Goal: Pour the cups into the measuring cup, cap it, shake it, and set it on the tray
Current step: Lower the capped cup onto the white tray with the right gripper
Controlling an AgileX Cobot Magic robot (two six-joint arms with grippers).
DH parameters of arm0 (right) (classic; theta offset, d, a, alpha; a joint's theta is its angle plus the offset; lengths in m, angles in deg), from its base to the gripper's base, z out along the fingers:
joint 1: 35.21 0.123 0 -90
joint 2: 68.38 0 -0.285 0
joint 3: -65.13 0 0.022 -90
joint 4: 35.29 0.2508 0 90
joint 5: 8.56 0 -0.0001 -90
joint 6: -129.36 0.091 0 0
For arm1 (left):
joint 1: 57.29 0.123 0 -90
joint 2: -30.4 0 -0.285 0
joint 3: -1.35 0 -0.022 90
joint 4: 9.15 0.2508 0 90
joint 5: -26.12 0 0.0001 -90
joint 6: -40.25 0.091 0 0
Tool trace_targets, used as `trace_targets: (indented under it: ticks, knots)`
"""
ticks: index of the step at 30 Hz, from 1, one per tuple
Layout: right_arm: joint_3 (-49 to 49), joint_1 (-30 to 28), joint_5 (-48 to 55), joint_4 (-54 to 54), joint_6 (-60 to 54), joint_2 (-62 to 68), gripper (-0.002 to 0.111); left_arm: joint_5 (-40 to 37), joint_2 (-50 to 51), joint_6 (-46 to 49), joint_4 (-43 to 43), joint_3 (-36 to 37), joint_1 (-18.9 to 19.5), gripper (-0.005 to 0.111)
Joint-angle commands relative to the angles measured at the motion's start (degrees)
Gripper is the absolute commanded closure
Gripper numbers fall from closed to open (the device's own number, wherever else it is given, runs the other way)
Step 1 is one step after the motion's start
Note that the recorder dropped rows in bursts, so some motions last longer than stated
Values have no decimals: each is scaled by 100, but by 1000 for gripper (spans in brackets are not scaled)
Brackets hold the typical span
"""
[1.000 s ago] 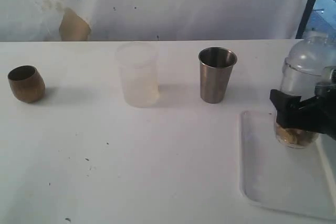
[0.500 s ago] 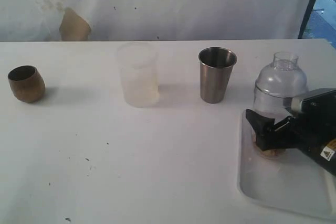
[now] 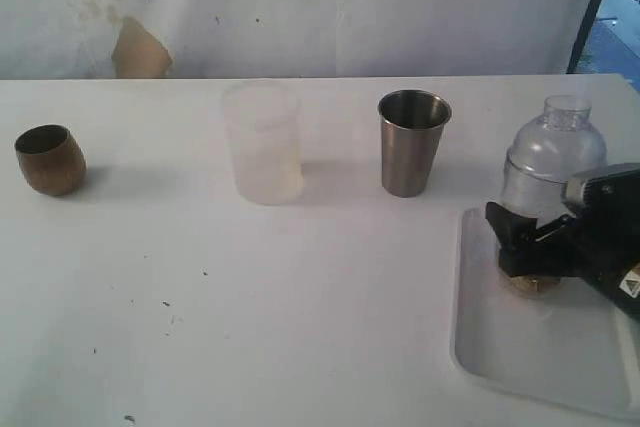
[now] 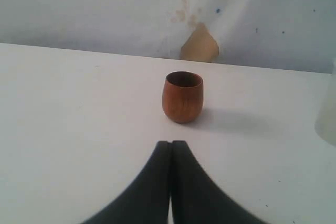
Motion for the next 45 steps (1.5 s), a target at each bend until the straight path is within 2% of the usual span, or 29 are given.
trace_targets:
  ticks: [1,7,10,12,15,21,26,34,45]
  knots:
    - [-488,-3,-211,-747,-8,432,108,22,-27,-13,-10,30,-5,107]
    - [-829,-3,-211,-1857,156,440,108,22,-27,-13,-10,30,-5,107]
    - [-996,-16,-211,-2042,290,425,108,22,-27,-13,-10,30,-5,107]
    - [-955,-215,-211,-1885,329,206,108,22,-27,-13,-10,30,-5,107]
    - [-670,-934,-211,-1885,480,-251,108,22,-27,-13,-10,30,-5,107]
    - [-527,-1327,-211,-1806,549,-311,108,22,-27,-13,-10,30,-5,107]
    - [-541,-1305,-211,-2030,549,-261,108,22,-27,-13,-10,30,-5,107]
    - [-647,-957,-211,-2107,702,132,108,22,-27,-13,-10,30,-5,107]
    - [-698,-957,-211,-2208,923,158,108,22,-27,-13,-10,30,-5,107]
